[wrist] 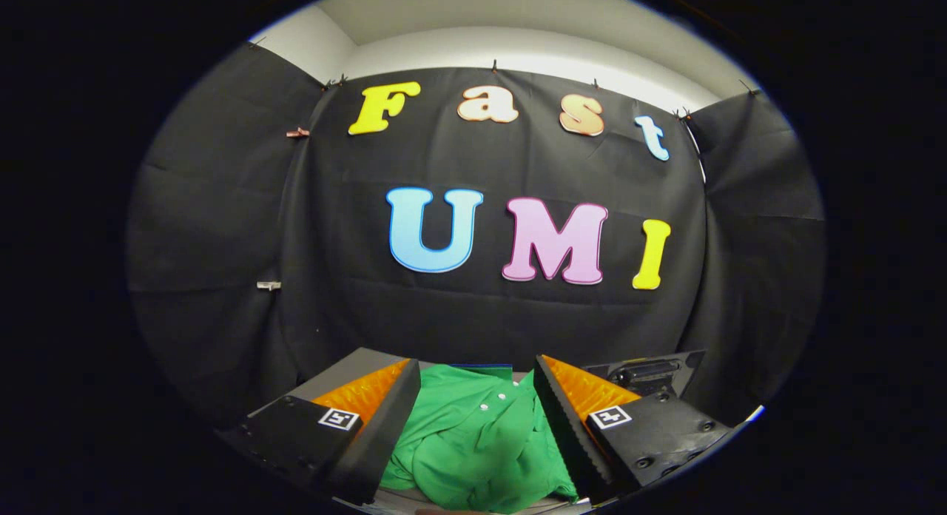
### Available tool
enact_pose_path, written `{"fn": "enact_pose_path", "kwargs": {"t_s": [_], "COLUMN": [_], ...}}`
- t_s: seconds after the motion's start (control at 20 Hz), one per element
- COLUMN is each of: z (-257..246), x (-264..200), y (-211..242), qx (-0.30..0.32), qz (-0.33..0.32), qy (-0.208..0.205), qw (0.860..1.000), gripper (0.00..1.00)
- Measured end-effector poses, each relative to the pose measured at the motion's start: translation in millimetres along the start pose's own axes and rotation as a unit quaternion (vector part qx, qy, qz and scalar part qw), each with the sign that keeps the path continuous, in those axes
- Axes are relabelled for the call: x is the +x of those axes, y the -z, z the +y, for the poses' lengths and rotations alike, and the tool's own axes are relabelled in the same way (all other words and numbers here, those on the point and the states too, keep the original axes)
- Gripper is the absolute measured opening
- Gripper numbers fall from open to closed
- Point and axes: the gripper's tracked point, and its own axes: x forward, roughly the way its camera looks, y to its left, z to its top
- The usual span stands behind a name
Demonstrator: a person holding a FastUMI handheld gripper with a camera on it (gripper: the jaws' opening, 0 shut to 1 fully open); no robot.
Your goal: Put the clothes into the washing machine and then close the washing machine lid.
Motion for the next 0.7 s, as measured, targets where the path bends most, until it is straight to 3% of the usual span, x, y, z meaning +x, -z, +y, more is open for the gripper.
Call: {"fn": "enact_pose_path", "kwargs": {"t_s": [0.25,0.45,0.6,0.65,0.7], "z": [-13,-11,-9,-9,-12], "x": [23,51,75,81,82], "y": [29,76,99,116,145], "qx": [0.028,0.032,0.007,-0.004,-0.016], "qz": [0.111,0.205,0.234,0.257,0.301], "qy": [0.037,0.03,0.018,0.014,0.015], "qw": [0.993,0.978,0.972,0.966,0.953], "gripper": [0.96,0.97,0.96,0.96,0.89]}}
